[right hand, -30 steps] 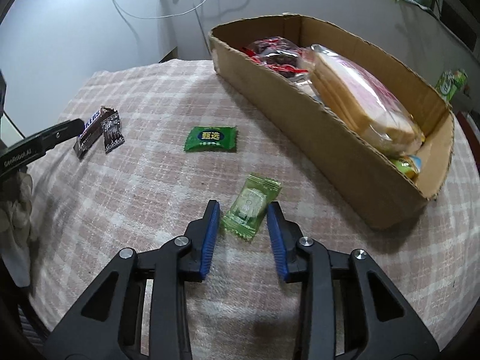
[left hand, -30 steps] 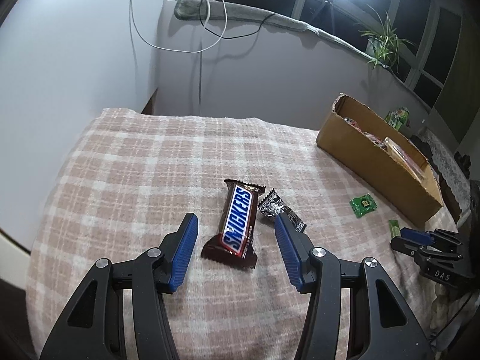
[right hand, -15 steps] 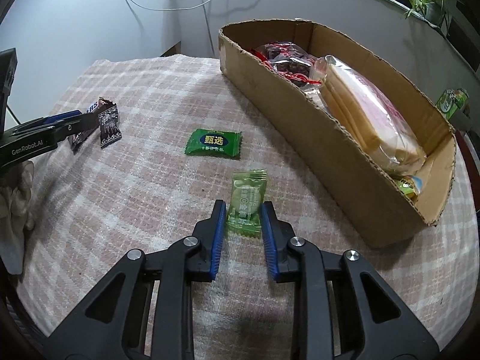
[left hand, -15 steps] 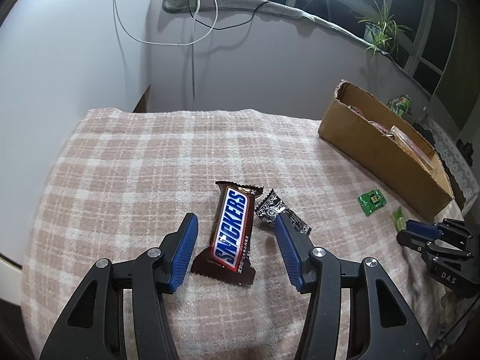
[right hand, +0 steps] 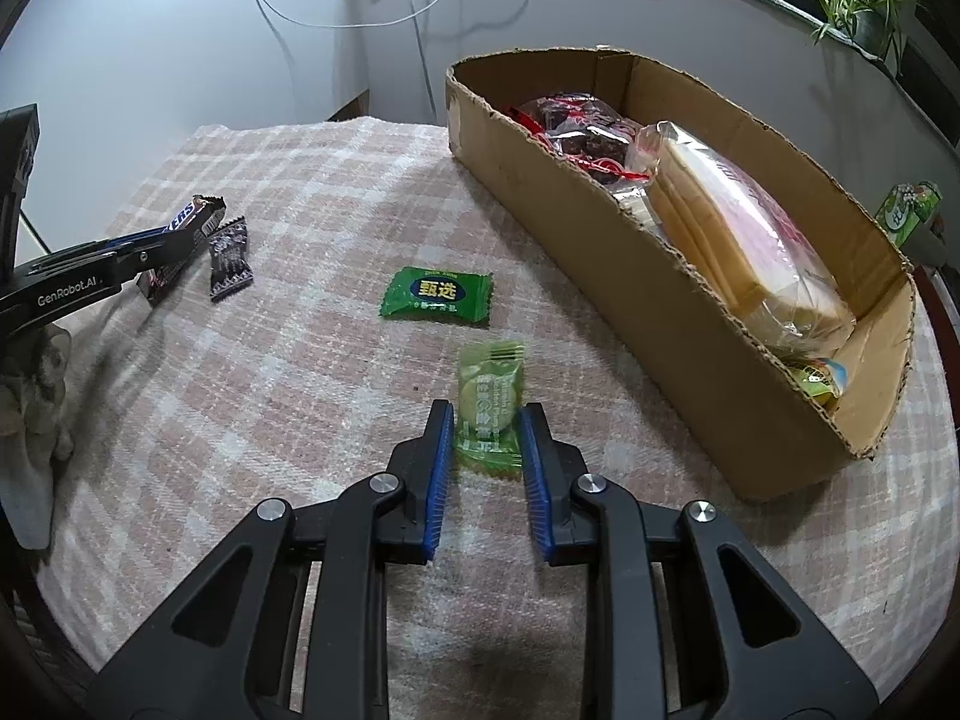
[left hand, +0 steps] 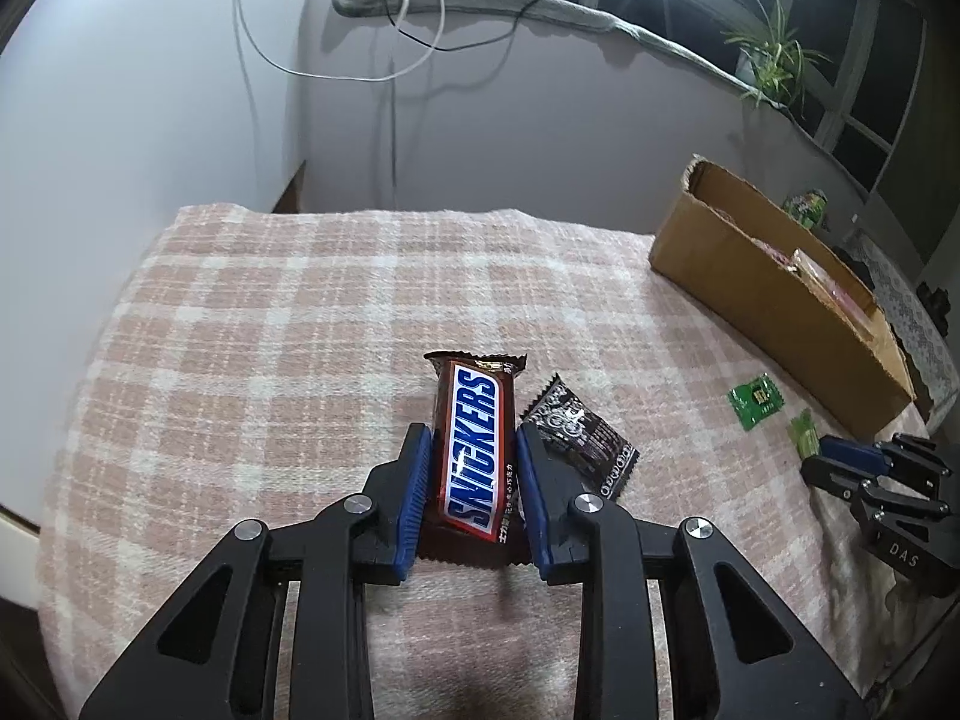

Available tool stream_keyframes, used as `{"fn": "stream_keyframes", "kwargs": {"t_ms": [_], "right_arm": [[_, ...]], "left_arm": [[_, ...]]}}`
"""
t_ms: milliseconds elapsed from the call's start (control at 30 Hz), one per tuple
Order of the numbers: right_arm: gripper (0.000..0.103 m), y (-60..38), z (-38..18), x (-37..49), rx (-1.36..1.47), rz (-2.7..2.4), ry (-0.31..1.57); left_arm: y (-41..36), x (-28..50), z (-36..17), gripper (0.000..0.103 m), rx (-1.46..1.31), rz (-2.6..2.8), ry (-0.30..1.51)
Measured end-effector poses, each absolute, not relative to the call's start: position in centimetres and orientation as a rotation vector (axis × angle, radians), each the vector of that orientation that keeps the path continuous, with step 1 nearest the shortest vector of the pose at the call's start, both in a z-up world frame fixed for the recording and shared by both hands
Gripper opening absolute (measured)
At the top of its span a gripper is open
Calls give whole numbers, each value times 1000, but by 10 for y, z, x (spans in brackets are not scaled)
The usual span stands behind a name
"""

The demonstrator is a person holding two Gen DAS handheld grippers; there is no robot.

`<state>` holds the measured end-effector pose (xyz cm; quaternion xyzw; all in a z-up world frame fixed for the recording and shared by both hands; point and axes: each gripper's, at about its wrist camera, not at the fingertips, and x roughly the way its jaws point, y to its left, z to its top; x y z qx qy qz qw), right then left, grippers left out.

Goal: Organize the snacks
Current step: 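Close the left tool on the Snickers bar while the right tool grasps the light green packet, then carry the Snickers bar left into the box while the right tool drops the light green packet there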

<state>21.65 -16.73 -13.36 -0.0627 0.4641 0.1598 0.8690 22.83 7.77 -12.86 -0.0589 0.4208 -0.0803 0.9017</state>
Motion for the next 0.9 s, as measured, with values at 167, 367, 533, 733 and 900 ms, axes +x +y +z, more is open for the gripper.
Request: {"fn": "stream_keyframes", "kwargs": {"t_ms": [167, 367, 533, 733, 900], "right_arm": [[4, -169, -129, 213, -119, 349, 965], [5, -168, -131, 212, -132, 377, 985], [37, -171, -130, 215, -75, 396, 998], [24, -148, -136, 211, -236, 402, 984], [23, -145, -131, 210, -272, 408, 976]], "left_arm": [[80, 221, -120, 27, -120, -148, 846], [78, 216, -113, 27, -120, -149, 830], [76, 212, -113, 27, -123, -152, 829], [78, 211, -112, 27, -129, -153, 823], [79, 209, -110, 27, -134, -151, 816]]}}
